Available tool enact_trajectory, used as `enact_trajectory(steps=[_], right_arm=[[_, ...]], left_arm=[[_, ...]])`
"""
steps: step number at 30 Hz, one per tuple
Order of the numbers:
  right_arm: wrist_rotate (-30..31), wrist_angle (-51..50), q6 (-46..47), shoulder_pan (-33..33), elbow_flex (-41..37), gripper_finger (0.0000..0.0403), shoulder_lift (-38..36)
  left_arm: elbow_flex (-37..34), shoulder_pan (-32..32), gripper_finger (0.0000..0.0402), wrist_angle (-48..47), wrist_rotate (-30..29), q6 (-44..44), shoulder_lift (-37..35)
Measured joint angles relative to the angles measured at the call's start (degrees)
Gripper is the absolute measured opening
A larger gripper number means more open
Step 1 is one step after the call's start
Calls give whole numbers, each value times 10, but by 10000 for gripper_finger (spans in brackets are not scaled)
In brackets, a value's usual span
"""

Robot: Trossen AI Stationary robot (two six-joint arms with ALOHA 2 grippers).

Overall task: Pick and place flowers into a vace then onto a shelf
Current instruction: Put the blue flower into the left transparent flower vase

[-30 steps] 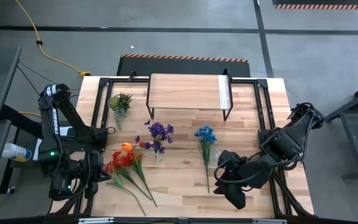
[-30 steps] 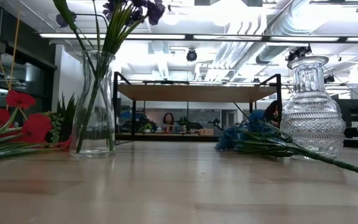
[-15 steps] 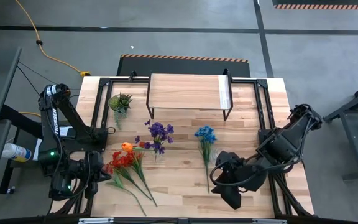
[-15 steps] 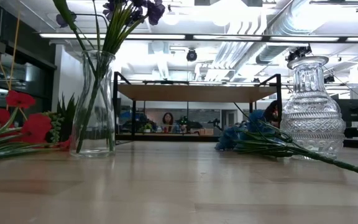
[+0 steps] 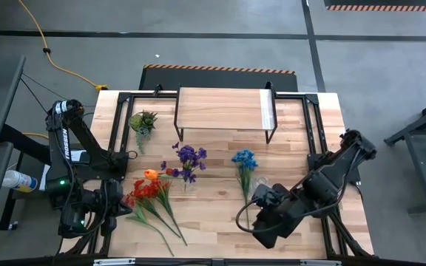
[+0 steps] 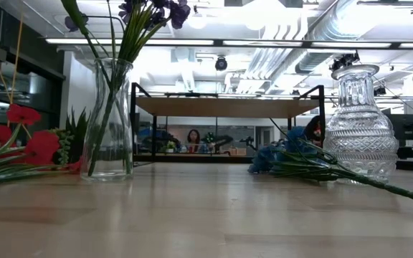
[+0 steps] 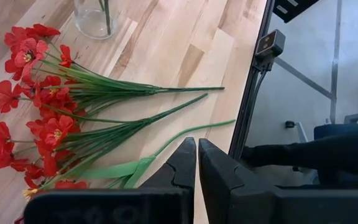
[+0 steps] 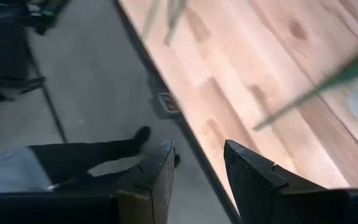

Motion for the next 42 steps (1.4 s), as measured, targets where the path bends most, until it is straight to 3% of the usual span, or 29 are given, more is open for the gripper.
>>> enact_trajectory(steps=[20, 29, 42], right_arm=[[-13, -57, 92, 1, 0, 134, 99], [3, -59, 102, -2, 0, 134, 138], [-26, -59, 105, -2, 0, 134, 181]], left_arm=[[0, 0, 56, -2, 1, 0, 0], [0, 0, 56, -2, 12, 0, 0], [0, 0, 56, -3, 12, 0, 0]])
